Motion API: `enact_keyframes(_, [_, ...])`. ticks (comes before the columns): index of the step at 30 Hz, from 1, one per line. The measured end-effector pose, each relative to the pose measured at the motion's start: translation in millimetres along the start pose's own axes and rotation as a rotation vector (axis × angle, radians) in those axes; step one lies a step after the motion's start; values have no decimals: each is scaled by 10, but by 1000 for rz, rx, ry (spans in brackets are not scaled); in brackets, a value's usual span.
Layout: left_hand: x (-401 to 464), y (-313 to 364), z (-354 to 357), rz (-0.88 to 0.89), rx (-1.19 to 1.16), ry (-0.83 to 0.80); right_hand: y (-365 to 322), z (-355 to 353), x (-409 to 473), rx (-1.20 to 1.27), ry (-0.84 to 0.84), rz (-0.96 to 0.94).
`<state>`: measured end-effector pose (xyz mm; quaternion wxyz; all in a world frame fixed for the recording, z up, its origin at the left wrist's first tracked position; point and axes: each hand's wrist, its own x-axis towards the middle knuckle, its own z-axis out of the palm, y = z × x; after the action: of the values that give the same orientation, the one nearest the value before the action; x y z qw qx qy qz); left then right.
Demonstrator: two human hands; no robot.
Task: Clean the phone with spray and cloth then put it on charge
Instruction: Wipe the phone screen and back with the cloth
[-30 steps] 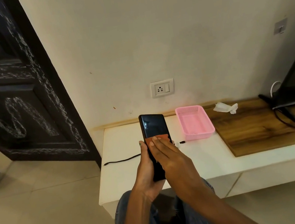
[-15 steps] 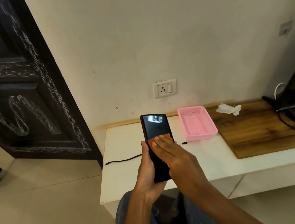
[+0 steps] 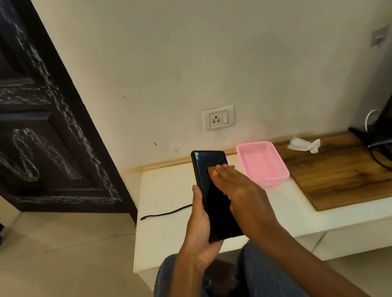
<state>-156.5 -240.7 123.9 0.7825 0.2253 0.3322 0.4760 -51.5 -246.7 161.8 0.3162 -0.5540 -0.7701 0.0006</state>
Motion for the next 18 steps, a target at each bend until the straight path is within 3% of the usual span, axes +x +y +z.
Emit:
enact_keyframes(4, [44,-15,-13,16,-28,-4,-75,21,111,19,30,40])
enact_keyframes(9, [37,8,-102,25,-83,9,-147,89,-130,64,-1,-93])
enact_keyframes(15, [40,-3,-19,19,-42,-26,7,2,178,2,91,44])
enact_keyframes(18, [44,22,-33,18,-54,-29,-32,0,186,-23,111,-49])
